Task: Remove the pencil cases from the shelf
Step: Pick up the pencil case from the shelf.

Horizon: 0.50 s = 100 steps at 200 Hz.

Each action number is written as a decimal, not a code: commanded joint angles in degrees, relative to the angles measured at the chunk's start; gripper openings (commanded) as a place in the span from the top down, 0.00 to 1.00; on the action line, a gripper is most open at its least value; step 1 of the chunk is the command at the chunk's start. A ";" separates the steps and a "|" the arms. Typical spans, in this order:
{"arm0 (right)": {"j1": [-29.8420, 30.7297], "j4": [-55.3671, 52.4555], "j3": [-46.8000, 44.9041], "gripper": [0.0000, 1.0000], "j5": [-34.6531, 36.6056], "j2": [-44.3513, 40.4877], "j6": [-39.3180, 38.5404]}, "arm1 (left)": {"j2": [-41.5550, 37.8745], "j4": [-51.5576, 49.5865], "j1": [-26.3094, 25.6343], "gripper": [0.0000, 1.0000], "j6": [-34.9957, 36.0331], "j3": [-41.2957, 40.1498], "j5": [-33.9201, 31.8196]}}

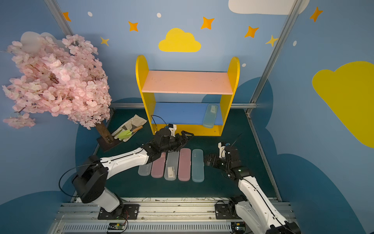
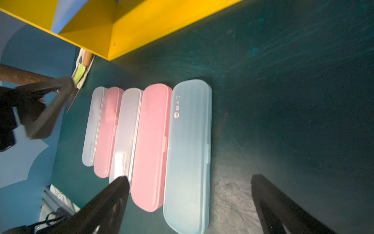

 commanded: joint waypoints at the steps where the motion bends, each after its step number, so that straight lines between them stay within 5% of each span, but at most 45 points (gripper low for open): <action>1: -0.25 -1.08 -2.73 0.01 6.23 -6.45 0.16 | 4.97 3.38 -0.33 0.02 -0.76 5.22 -1.77; 45: -0.29 -4.93 -3.95 0.01 10.16 -16.29 -1.19 | 15.60 7.78 -0.58 0.08 -3.40 13.51 -4.60; 100: -0.43 -5.45 -4.32 0.01 10.00 -18.25 -0.61 | 24.85 9.12 -0.48 0.16 -3.91 22.97 -6.37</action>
